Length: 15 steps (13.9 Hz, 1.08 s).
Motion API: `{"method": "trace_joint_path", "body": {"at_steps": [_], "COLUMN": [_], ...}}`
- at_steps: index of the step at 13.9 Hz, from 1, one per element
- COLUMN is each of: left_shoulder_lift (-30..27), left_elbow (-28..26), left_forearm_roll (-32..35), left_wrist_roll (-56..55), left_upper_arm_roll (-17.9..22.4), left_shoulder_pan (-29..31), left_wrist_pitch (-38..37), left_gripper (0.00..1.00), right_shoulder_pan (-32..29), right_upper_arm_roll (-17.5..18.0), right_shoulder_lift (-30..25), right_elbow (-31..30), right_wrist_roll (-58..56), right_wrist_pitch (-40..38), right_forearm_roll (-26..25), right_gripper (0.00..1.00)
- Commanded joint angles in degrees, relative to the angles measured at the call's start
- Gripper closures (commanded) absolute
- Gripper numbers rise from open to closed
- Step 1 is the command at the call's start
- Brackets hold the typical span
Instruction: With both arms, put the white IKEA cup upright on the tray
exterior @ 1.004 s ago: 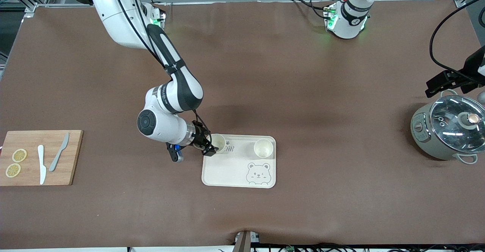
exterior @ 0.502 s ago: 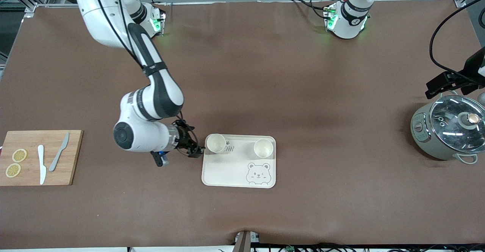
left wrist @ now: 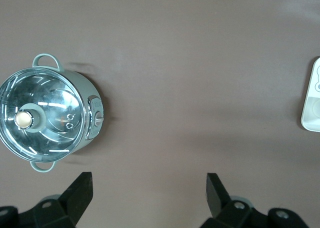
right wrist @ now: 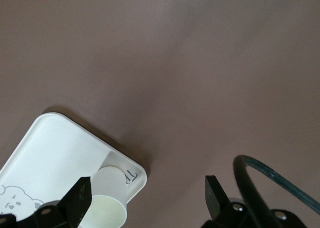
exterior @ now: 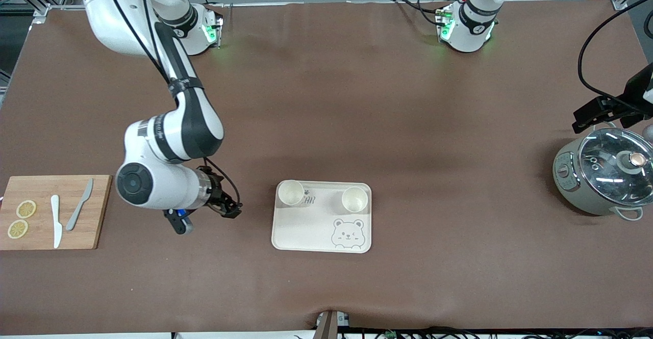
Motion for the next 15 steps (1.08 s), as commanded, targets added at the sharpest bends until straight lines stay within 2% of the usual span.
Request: {"method": "trace_joint_path", "body": {"at_steps": [1, 4, 6, 9, 10, 12, 15], "left_shoulder_lift": [0.54, 0.54, 0.54, 0.45, 0.36, 0.28, 0.19], "left_elbow": [1.11, 1.11, 1.02, 1.11, 1.11, 1.11, 1.11], "left_forearm_roll": [0.68, 0.68, 0.59, 0.41, 0.41, 0.33, 0.24], "left_wrist_roll": [0.83, 0.83, 0.83, 0.83, 0.92, 0.92, 0.92], "left_upper_arm_roll": [-0.45, -0.98, -0.98, -0.98, -0.98, -0.98, -0.98], "left_shoulder_pan": [-0.3, -0.3, -0.21, -0.21, -0.12, 0.05, 0.14], "left_wrist_pitch": [-0.14, -0.14, -0.14, -0.14, -0.23, -0.41, -0.5], "left_gripper": [0.0, 0.0, 0.0, 0.0, 0.0, 0.0, 0.0], "right_shoulder_pan": [-2.73, -5.81, -10.02, -15.74, -16.71, -17.16, -18.12], "right_upper_arm_roll": [0.54, 0.54, 0.54, 0.54, 0.45, 0.63, 0.54], "right_shoulder_lift": [-5.41, -10.6, -12.97, -17.8, -19.82, -23.6, -31.06], "right_elbow": [-0.59, -1.56, -1.74, -3.4, -4.97, -6.56, -10.95], "right_wrist_roll": [-1.82, -7.77, -15.32, -30.86, -33.79, -35.65, -45.91], "right_wrist_pitch": [-5.67, -9.45, -13.94, -16.24, -16.24, -16.41, -16.94], "right_forearm_roll": [-1.47, -1.38, -1.29, -1.47, -2.42, -8.55, -11.04], "right_gripper": [0.0, 0.0, 0.0, 0.0, 0.0, 0.0, 0.0]}}
